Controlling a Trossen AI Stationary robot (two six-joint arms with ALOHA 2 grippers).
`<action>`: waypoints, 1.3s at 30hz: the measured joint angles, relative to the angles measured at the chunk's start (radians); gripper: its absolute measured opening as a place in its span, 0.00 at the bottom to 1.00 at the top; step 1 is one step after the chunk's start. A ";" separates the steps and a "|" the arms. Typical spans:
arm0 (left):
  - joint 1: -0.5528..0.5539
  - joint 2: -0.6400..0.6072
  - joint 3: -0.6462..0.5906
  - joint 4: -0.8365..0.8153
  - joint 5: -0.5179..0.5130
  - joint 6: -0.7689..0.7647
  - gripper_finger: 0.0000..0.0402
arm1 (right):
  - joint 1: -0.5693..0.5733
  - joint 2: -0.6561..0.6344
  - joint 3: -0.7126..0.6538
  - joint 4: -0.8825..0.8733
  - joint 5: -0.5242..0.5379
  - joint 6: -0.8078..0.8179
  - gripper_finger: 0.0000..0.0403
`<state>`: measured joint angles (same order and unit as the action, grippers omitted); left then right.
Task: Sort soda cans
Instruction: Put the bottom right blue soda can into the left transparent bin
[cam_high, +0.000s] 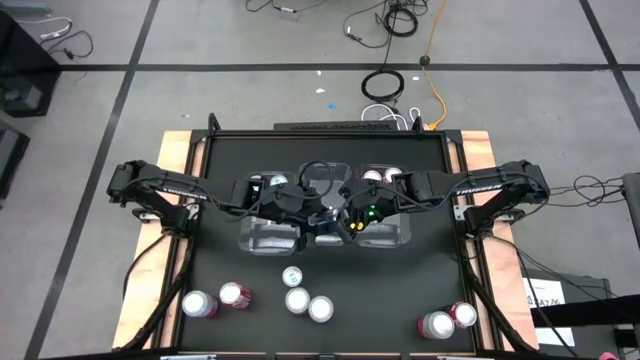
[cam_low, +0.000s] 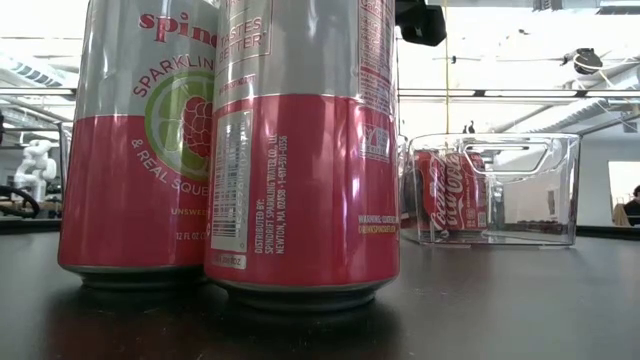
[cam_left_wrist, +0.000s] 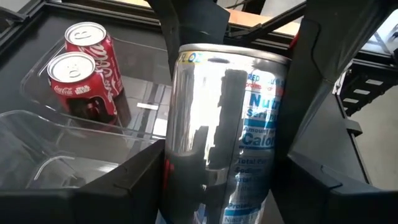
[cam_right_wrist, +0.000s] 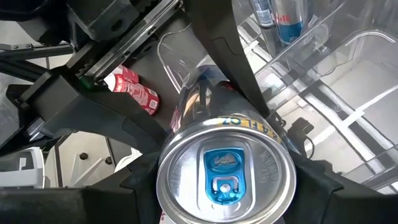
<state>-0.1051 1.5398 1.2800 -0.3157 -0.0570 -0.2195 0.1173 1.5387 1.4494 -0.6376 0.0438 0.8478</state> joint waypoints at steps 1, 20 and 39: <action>0.000 0.000 0.000 0.000 0.000 0.000 0.62 | 0.000 0.000 0.000 0.000 0.000 0.000 0.57; -0.004 0.000 0.000 0.003 0.000 -0.013 0.65 | 0.000 0.000 0.000 0.003 0.009 -0.003 0.63; -0.001 0.000 -0.001 0.016 0.023 -0.068 0.81 | 0.000 0.000 0.000 0.007 0.013 -0.001 0.63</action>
<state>-0.1064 1.5398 1.2793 -0.2993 -0.0336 -0.2871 0.1169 1.5387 1.4492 -0.6309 0.0564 0.8471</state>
